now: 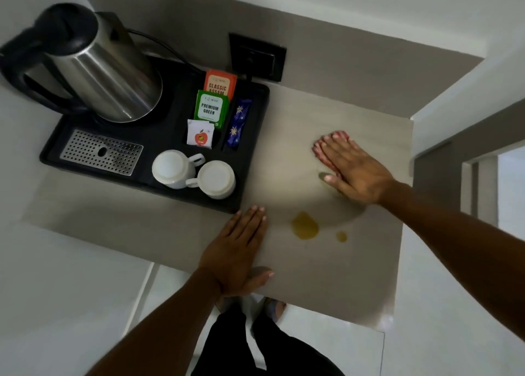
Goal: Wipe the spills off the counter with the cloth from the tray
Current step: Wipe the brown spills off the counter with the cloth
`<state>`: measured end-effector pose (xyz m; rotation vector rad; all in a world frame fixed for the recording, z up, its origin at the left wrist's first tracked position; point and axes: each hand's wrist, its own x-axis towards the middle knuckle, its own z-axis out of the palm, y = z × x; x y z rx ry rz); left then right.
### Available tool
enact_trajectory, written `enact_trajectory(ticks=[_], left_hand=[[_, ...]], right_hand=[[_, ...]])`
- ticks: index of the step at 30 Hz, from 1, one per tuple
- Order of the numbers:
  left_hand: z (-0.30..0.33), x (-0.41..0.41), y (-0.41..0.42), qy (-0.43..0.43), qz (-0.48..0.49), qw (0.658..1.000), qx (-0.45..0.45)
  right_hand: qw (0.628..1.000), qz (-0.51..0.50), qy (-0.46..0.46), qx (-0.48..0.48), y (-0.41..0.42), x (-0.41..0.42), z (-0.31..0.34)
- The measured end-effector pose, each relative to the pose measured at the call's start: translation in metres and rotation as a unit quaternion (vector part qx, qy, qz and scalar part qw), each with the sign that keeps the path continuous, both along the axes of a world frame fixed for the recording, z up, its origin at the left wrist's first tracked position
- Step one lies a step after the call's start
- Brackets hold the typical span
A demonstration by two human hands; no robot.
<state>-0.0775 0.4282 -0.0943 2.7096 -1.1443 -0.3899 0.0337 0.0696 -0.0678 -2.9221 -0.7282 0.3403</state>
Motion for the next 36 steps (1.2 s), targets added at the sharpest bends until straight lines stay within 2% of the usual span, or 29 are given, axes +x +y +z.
enact_trajectory(ticks=[5,8,11,14,16,18,22,26,30,33,36], left_hand=[[0.002,0.0,0.001,-0.002,-0.004,1.0,0.0],[0.004,0.0,0.0,0.004,-0.002,1.0,-0.002],[0.004,0.0,0.0,0.003,0.003,1.0,-0.001],[0.002,0.0,0.0,-0.011,0.003,1.0,-0.016],[0.002,-0.001,0.0,-0.013,0.002,1.0,-0.015],[0.0,-0.001,0.001,-0.017,0.004,1.0,-0.012],[0.003,0.001,0.0,-0.012,0.0,1.0,0.002],[0.004,-0.004,0.002,-0.016,0.018,1.0,-0.015],[0.0,-0.013,0.004,-0.031,0.08,0.996,-0.015],[-0.001,-0.013,0.005,-0.035,0.077,0.996,-0.014],[0.003,-0.013,0.005,-0.036,0.075,0.996,-0.024]], right_hand=[[0.996,-0.093,0.003,0.01,0.038,0.052,0.008],[0.995,-0.098,0.003,0.035,0.077,0.065,0.012],[0.999,-0.024,-0.003,0.033,0.101,0.026,0.008],[0.999,0.014,0.032,0.02,0.084,-0.035,0.002],[0.999,-0.006,0.045,0.009,0.053,-0.053,0.001],[0.997,-0.074,0.021,0.009,0.035,-0.044,0.004],[0.987,-0.159,0.008,0.015,0.069,0.007,0.007],[0.989,-0.136,0.021,0.05,0.116,-0.019,0.008],[0.996,-0.068,0.037,0.033,0.101,-0.093,0.0],[0.996,-0.084,0.031,0.01,0.079,-0.085,-0.003],[0.99,-0.137,0.013,0.025,0.102,-0.047,0.003]])
